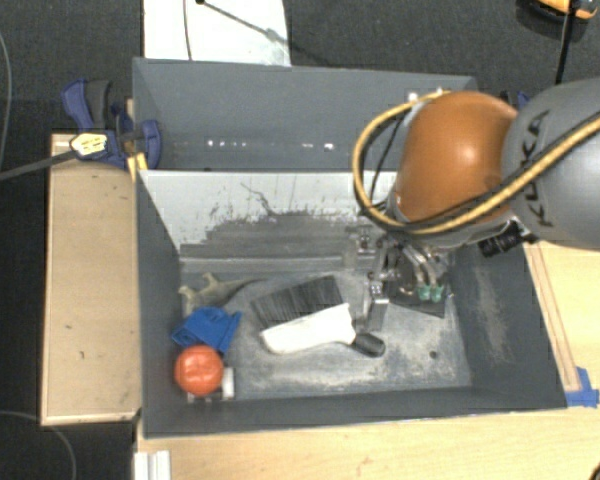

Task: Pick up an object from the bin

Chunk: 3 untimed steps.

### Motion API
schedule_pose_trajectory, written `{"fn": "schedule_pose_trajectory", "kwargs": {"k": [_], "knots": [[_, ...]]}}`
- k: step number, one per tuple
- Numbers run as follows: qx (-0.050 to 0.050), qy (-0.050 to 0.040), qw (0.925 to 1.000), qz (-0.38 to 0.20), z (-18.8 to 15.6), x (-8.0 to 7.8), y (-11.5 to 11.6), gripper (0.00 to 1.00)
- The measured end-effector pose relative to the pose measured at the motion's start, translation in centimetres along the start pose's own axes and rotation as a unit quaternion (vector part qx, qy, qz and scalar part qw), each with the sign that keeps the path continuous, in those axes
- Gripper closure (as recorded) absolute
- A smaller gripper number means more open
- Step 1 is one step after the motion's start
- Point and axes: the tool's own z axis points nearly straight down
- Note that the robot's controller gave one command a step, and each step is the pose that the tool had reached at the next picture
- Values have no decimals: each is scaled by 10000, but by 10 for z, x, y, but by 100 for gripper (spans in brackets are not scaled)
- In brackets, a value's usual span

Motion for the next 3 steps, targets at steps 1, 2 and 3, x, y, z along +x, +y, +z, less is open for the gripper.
{"fn": "schedule_pose_trajectory", "kwargs": {"k": [1, 2, 3], "knots": [[-2, -41, 10000, 6, -5, -1, 0, 0], [-3, -68, 9999, -128, 41, 0, -4, 0], [5, -42, 9971, -760, 86, 7, 19, 0]]}}
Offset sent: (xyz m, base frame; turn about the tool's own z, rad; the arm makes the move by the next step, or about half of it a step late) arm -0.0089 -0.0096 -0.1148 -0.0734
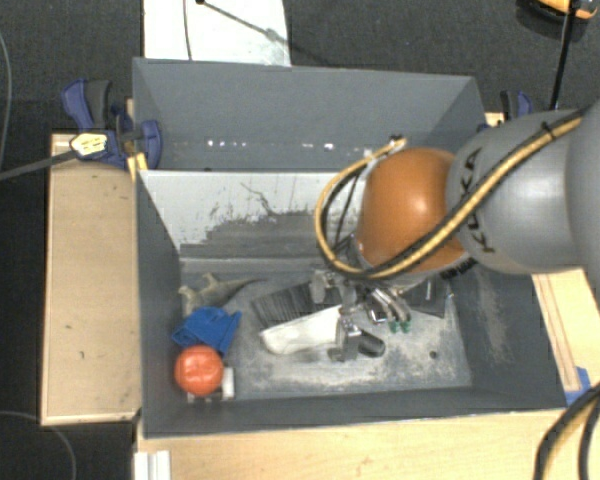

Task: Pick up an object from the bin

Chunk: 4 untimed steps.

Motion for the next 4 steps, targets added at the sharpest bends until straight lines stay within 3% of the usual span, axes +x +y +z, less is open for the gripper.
{"fn": "schedule_pose_trajectory", "kwargs": {"k": [1, 2, 3, 4], "knots": [[-9, -23, 10000, 85, 29, -14, 8, 0], [-5, -12, 9996, -283, 41, -14, 21, 100], [-5, -12, 9996, -280, 41, -13, 21, 100], [-6, -17, 9990, -449, -86, -5, 18, 100]]}}
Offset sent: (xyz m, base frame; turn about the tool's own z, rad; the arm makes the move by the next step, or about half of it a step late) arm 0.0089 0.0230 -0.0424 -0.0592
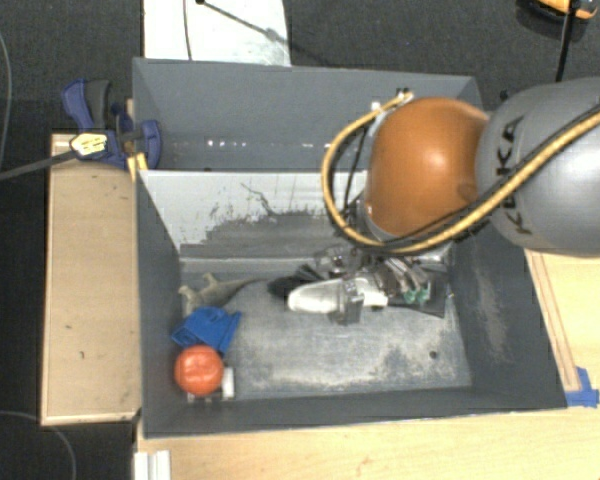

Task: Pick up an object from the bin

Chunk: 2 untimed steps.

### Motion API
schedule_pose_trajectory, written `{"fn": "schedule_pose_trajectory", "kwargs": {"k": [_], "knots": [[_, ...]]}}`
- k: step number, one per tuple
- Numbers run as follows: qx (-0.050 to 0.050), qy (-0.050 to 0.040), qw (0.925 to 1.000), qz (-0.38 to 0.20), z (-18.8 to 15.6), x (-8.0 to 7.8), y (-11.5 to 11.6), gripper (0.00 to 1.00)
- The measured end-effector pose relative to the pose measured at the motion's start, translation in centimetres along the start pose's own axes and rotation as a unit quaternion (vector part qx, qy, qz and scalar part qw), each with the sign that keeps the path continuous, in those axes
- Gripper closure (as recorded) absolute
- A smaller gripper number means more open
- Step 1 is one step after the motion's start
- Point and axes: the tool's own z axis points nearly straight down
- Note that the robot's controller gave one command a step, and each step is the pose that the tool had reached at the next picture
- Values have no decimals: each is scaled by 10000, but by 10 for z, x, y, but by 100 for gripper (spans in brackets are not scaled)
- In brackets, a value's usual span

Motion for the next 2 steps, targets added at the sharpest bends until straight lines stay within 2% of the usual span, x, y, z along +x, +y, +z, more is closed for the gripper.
{"fn": "schedule_pose_trajectory", "kwargs": {"k": [1, 2], "knots": [[-1, 3, 10000, 4, 0, 0, 0, 100], [6, -46, 9997, 232, -165, 18, -20, 100]]}}
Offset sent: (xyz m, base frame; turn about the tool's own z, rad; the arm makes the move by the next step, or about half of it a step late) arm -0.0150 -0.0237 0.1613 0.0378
